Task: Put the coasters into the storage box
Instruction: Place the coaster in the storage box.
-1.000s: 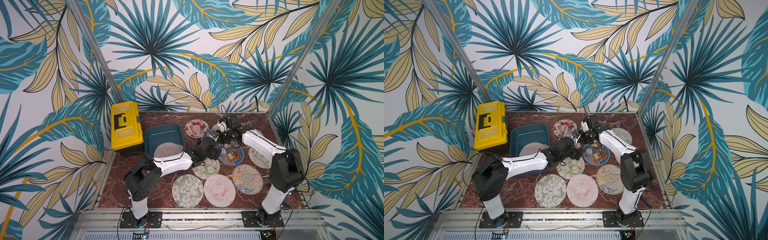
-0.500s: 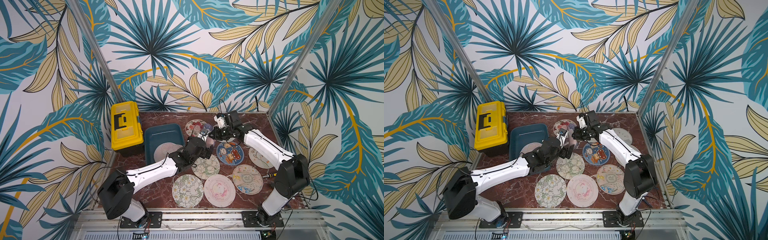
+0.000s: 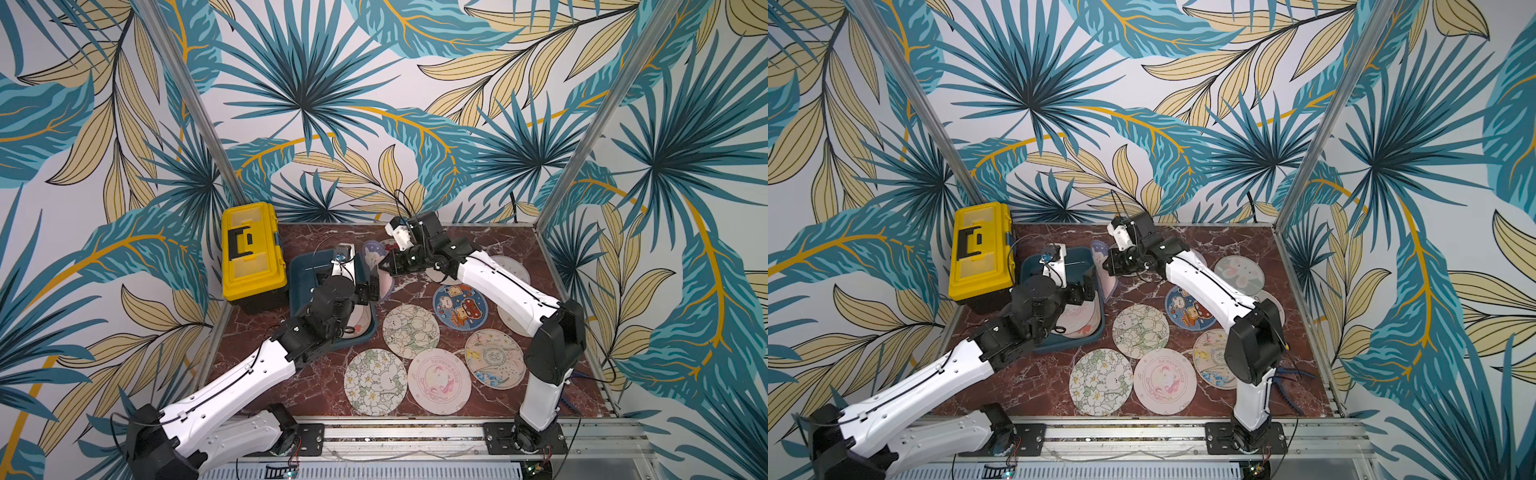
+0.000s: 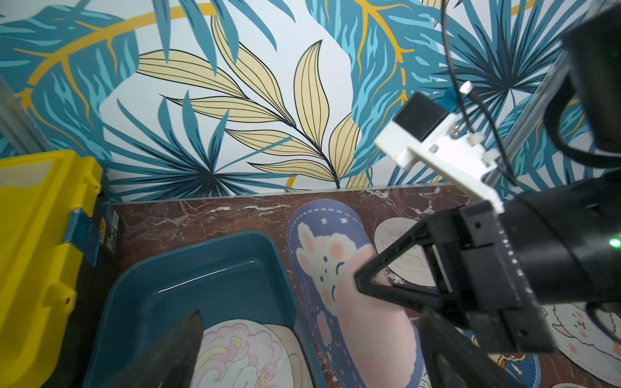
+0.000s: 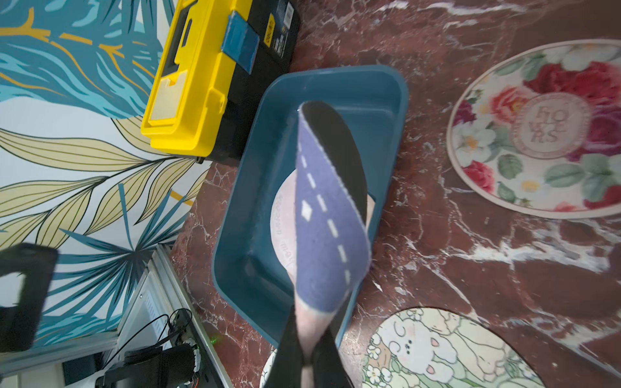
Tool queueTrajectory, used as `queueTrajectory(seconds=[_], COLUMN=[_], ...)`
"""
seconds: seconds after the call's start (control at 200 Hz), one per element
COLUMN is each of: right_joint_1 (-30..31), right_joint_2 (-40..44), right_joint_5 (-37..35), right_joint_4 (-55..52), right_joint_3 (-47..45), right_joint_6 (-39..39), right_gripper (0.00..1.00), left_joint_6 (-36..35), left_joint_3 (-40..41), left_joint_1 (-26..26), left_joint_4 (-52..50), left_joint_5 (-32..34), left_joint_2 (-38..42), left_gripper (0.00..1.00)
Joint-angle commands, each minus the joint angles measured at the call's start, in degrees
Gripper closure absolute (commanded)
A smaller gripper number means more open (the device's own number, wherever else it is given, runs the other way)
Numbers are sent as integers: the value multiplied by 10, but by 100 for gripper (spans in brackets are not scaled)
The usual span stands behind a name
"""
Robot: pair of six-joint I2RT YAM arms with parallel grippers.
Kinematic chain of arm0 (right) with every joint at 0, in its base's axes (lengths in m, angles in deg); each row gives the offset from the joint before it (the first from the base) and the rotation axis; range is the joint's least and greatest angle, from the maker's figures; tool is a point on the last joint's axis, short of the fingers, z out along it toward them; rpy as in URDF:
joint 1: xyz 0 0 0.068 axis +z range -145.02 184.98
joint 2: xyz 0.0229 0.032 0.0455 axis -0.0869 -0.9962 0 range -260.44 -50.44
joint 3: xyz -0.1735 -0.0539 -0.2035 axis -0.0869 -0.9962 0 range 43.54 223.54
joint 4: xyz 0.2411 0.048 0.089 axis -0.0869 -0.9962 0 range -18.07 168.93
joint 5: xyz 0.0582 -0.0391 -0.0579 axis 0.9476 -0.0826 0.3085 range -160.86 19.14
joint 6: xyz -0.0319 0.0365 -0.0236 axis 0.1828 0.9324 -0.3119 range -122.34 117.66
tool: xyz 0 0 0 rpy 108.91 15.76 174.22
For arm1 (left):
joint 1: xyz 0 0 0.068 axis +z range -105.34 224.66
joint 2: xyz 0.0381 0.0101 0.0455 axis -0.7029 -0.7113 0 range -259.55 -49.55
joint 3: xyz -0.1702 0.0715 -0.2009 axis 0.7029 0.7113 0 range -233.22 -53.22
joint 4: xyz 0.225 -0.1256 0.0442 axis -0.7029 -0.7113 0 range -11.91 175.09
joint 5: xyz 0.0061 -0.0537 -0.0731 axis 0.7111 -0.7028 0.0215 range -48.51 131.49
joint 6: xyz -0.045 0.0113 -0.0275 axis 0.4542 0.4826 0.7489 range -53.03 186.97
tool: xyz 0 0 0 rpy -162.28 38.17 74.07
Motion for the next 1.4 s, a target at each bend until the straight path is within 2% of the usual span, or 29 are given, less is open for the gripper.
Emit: queueTrajectory(seconds=[0.0, 0.205, 0.471, 0.566, 0.856, 0.991, 1.172, 1.392], right_joint_1=[25, 63, 76, 76, 76, 76, 76, 76], right_joint_2=[-34, -107, -193, -215, -231, -231, -238, -226], right_joint_5=[33, 82, 128, 100, -74, -97, -77, -60], right_joint_4=[9, 27, 96, 95, 31, 26, 29, 39], right_joint_3=[29, 82, 81, 82, 85, 85, 92, 86], right_joint_6=[-5, 5, 66, 72, 51, 43, 40, 37], right_gripper=[100, 100, 100, 100, 99, 98, 85, 62], left_joint_6=[10, 10, 6, 5, 8, 10, 14, 17], left_joint_3=[30, 45, 51, 54, 62, 63, 62, 60], left_joint_1=[2, 3, 3, 3, 3, 3, 3, 3], left_joint_4=[-17, -17, -17, -18, -17, -17, -17, -17], left_joint_5=[30, 23, 4, 3, 5, 5, 4, 2], left_joint_2=[34, 57, 69, 72, 71, 66, 55, 49], left_gripper=[0, 0, 0, 0, 0, 0, 0, 0])
